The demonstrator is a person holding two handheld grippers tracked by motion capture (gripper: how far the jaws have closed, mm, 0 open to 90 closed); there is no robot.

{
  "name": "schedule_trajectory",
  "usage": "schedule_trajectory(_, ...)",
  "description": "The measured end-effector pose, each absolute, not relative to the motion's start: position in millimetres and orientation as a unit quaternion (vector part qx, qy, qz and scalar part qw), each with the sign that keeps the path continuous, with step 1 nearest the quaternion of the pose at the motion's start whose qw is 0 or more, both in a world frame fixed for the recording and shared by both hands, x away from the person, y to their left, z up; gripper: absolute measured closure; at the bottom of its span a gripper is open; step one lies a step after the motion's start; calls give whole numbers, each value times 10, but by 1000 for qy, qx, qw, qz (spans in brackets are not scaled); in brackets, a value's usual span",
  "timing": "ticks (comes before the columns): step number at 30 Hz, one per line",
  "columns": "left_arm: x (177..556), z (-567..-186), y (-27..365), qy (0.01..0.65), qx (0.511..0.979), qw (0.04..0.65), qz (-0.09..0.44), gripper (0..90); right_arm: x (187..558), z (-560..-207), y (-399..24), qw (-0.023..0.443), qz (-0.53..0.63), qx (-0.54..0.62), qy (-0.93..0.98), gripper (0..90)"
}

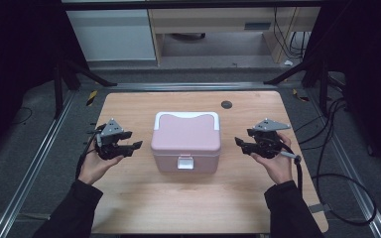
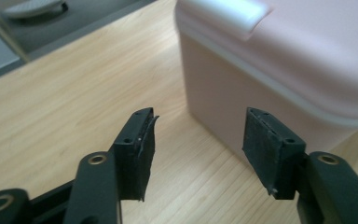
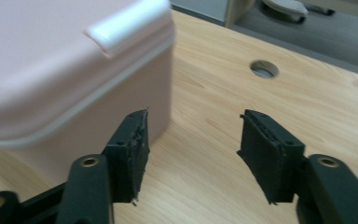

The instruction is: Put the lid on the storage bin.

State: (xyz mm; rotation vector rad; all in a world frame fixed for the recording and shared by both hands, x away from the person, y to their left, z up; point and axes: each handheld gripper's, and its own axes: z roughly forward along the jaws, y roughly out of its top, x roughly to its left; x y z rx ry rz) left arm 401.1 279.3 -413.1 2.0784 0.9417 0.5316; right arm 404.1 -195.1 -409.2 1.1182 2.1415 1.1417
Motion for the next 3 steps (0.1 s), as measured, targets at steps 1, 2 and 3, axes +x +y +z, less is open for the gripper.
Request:
schedule_trajectory(1,4013,-4174,2812,377,814,391,206,388,4034,-4125,-1976,238,407,412,779,370)
schedule_trajectory(2,4023,-4216,2825,383,815,385,202,376,4030,-4155,-2001,244,396,418,780,349)
schedule_trajectory(3,4031,-4256,2836,388,817,376,202,357,4023,-4188,-2027,249,385,425,781,333)
